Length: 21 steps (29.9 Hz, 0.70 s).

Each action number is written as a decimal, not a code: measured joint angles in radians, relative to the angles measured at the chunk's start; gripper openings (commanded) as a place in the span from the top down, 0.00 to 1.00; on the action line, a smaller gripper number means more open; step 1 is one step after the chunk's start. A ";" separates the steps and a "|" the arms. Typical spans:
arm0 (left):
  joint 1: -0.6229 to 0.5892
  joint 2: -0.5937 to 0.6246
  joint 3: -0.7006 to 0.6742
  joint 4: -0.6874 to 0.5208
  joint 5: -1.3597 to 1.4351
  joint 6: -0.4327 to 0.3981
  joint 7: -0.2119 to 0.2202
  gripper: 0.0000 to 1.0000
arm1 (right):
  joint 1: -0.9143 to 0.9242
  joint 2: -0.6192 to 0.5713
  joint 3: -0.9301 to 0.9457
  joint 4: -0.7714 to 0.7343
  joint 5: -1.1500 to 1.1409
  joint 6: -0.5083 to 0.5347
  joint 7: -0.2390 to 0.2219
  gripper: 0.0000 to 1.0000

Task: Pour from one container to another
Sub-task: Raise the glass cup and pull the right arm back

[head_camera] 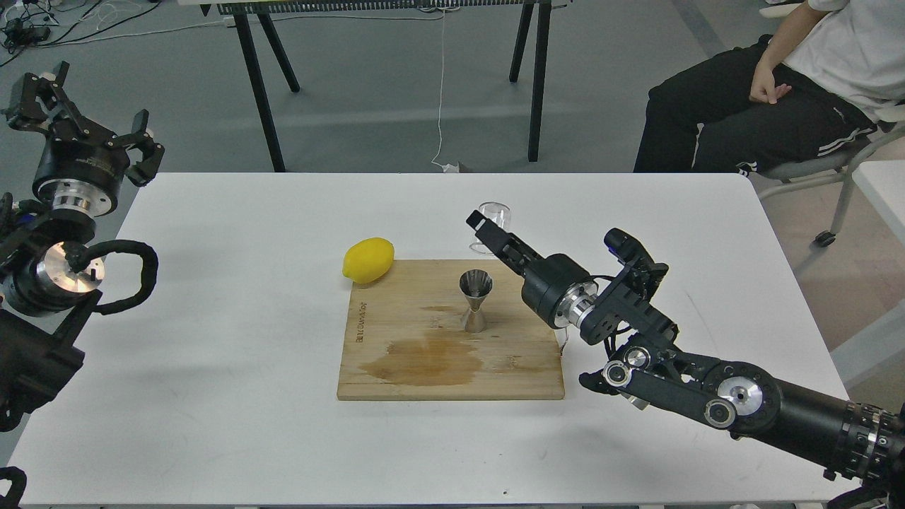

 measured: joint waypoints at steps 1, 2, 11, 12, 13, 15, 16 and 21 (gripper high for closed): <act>0.000 0.000 0.000 0.000 0.000 0.000 0.000 0.00 | 0.000 0.001 0.027 0.005 0.043 0.001 -0.003 0.66; 0.000 0.000 0.000 0.000 0.000 0.000 0.000 0.00 | -0.001 0.001 0.053 0.009 0.084 0.001 -0.007 0.66; -0.001 0.013 0.000 0.000 -0.002 -0.001 0.003 0.00 | -0.059 -0.049 0.297 0.015 0.617 0.029 -0.061 0.65; -0.001 0.013 0.000 0.000 -0.002 -0.001 0.004 0.00 | -0.067 -0.057 0.314 0.011 0.675 0.044 -0.065 0.65; -0.001 0.013 0.000 0.000 -0.002 -0.003 0.005 0.00 | -0.077 -0.070 0.331 0.004 0.719 0.058 -0.067 0.64; -0.001 0.014 0.001 0.000 -0.002 -0.005 0.006 0.00 | -0.101 -0.089 0.364 -0.014 0.798 0.089 -0.068 0.64; -0.001 0.015 0.002 0.001 -0.002 -0.007 0.006 0.00 | -0.118 -0.094 0.390 -0.027 0.832 0.102 -0.069 0.64; 0.001 0.015 0.003 0.003 -0.002 -0.008 0.006 0.00 | -0.201 -0.098 0.530 -0.115 1.050 0.189 -0.090 0.64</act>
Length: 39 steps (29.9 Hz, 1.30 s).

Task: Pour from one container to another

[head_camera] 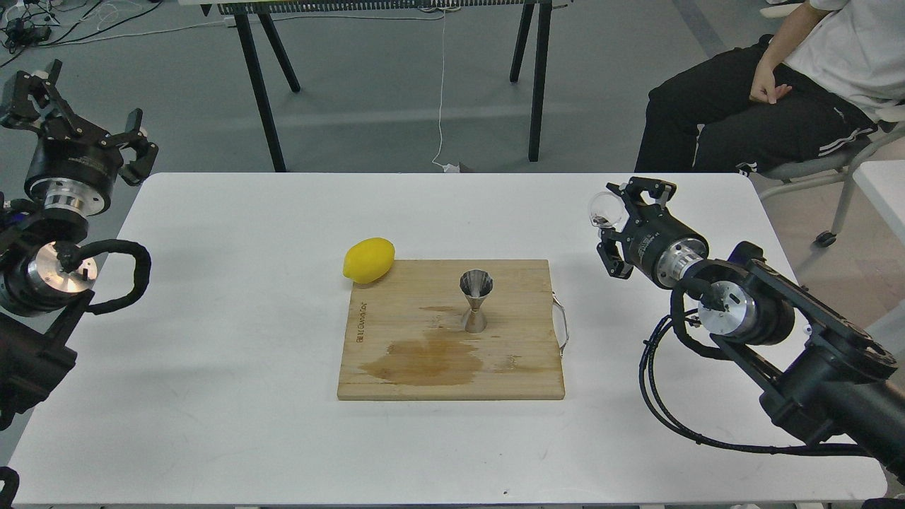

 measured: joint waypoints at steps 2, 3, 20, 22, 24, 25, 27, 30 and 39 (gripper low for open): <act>0.000 -0.001 0.000 0.000 0.000 0.000 0.000 0.00 | -0.023 0.000 0.053 -0.074 0.134 0.055 -0.030 0.64; 0.000 -0.002 -0.001 0.000 0.000 0.001 0.000 0.00 | -0.031 0.000 0.075 -0.113 0.197 0.082 -0.044 0.64; 0.002 -0.003 -0.001 -0.003 -0.001 0.006 -0.003 0.00 | -0.087 0.059 0.135 -0.470 0.612 0.336 -0.158 0.62; 0.002 -0.002 -0.001 -0.004 -0.001 0.006 -0.004 0.00 | -0.092 0.065 0.139 -0.473 0.620 0.336 -0.158 0.61; 0.002 -0.001 -0.001 -0.004 -0.001 0.006 -0.005 0.00 | -0.097 0.078 0.144 -0.477 0.622 0.336 -0.156 0.61; 0.002 -0.001 -0.001 -0.004 -0.001 0.006 -0.005 0.00 | -0.099 0.085 0.146 -0.477 0.623 0.336 -0.154 0.60; 0.002 -0.001 -0.001 -0.004 -0.001 0.006 -0.005 0.00 | -0.106 0.103 0.153 -0.478 0.623 0.333 -0.149 0.49; 0.002 -0.003 -0.001 -0.004 -0.001 0.006 -0.005 0.00 | -0.116 0.125 0.176 -0.478 0.623 0.324 -0.144 0.43; 0.002 -0.003 -0.001 -0.004 -0.001 0.006 -0.004 0.00 | -0.129 0.133 0.189 -0.492 0.624 0.314 -0.137 0.38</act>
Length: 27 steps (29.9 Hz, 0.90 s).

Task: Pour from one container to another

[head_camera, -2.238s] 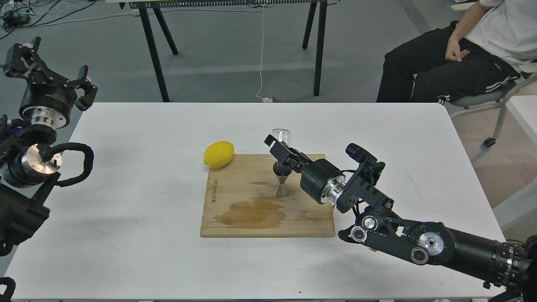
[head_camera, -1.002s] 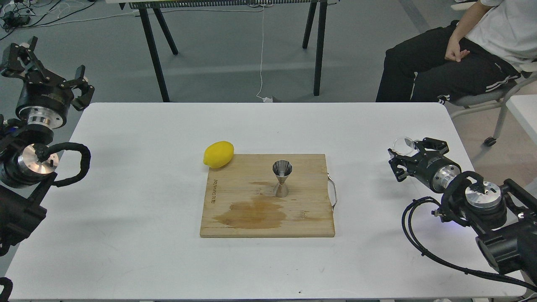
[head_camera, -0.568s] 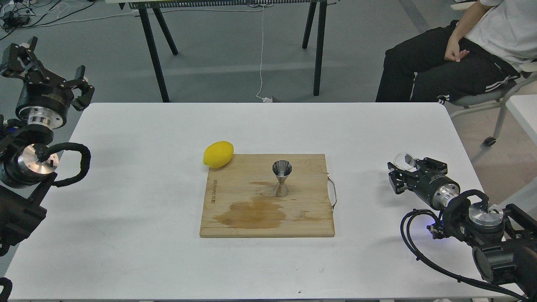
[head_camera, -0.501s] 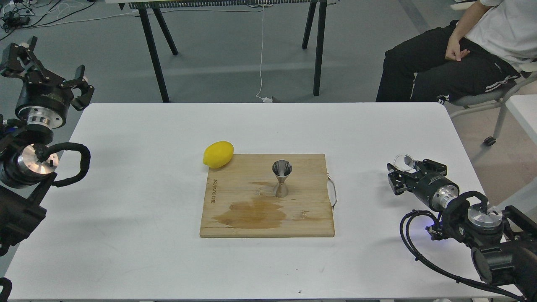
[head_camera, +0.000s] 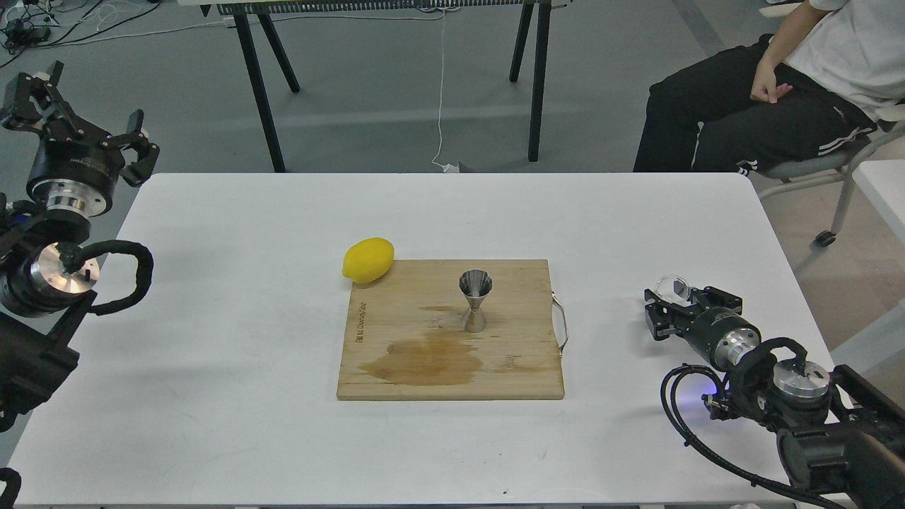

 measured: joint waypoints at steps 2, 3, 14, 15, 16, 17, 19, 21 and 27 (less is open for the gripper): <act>0.000 0.000 0.000 0.000 0.000 0.000 0.000 0.00 | -0.001 0.000 0.000 0.000 0.000 0.000 0.000 0.52; -0.001 0.000 0.000 0.000 0.000 0.000 0.000 0.00 | -0.001 0.000 0.000 0.000 0.000 0.002 0.000 0.58; -0.001 0.002 0.000 0.000 0.000 0.000 0.001 0.00 | -0.005 0.001 0.000 -0.001 -0.002 0.007 0.000 0.29; -0.001 0.002 0.000 -0.001 0.000 0.000 0.001 0.00 | -0.006 0.001 0.000 -0.001 -0.002 0.007 0.001 0.27; -0.002 0.002 0.000 -0.001 0.000 0.000 0.001 0.00 | -0.006 0.001 0.000 -0.001 -0.002 0.007 0.001 0.26; -0.002 0.002 0.000 -0.001 0.000 0.000 0.001 0.00 | -0.006 0.001 0.000 -0.001 -0.002 0.007 0.002 0.27; -0.003 0.002 0.000 -0.001 0.000 0.000 0.001 0.00 | -0.006 0.001 0.000 -0.001 -0.002 0.008 0.003 0.35; -0.003 0.002 0.000 -0.001 0.000 0.000 0.001 0.00 | -0.007 0.000 0.000 -0.001 -0.002 0.010 0.003 0.32; -0.003 0.002 0.000 -0.001 0.000 0.001 0.000 0.00 | -0.008 0.000 0.001 0.000 -0.002 0.012 0.007 0.01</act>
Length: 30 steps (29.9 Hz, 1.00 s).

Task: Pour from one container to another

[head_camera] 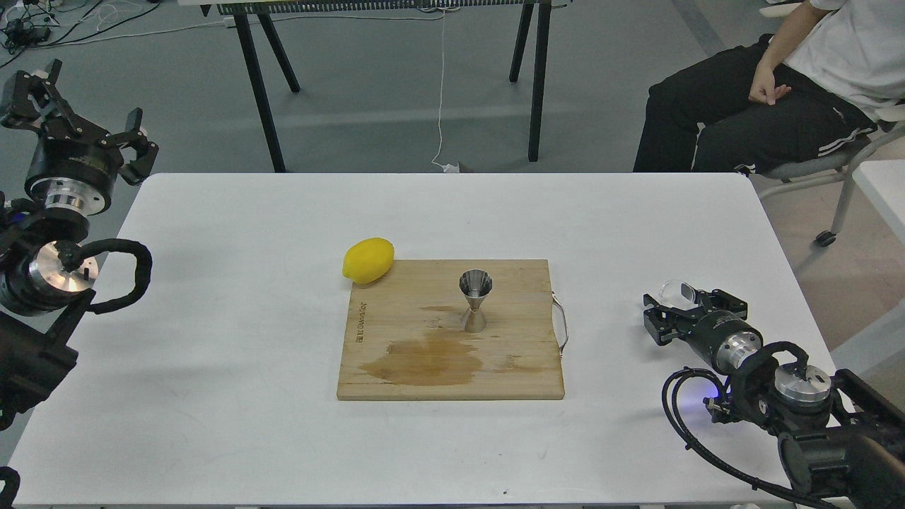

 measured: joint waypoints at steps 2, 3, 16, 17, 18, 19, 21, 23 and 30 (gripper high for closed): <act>0.000 0.000 0.000 0.000 0.000 0.000 0.000 0.00 | 0.000 0.000 0.000 0.000 0.000 0.000 0.004 0.01; 0.000 0.000 0.000 0.000 0.000 0.000 0.000 0.00 | 0.000 0.000 0.000 0.001 0.000 0.000 0.006 0.01; 0.000 0.002 -0.001 0.000 0.000 -0.002 0.000 0.00 | 0.027 -0.047 -0.008 0.023 -0.041 0.274 0.010 0.01; 0.000 0.002 -0.001 0.000 0.000 -0.003 0.000 0.00 | 0.041 -0.055 -0.009 0.028 -0.056 0.296 0.010 0.01; 0.000 0.002 -0.001 -0.001 0.000 -0.003 0.000 0.00 | 0.056 -0.062 -0.010 0.032 -0.080 0.315 0.010 0.01; 0.000 0.002 -0.001 -0.001 0.000 -0.003 0.000 0.00 | 0.068 -0.066 -0.010 0.034 -0.097 0.329 0.010 0.01; 0.000 0.002 -0.002 -0.001 0.000 -0.003 0.000 0.00 | 0.099 -0.078 -0.010 0.035 -0.132 0.356 0.014 0.01; 0.000 0.002 -0.002 -0.001 0.000 -0.004 0.000 0.00 | 0.133 -0.092 -0.010 0.035 -0.159 0.366 0.027 0.01; 0.001 0.003 -0.011 -0.011 -0.002 -0.008 0.000 0.00 | 0.238 -0.119 -0.010 0.021 -0.304 0.371 0.188 0.00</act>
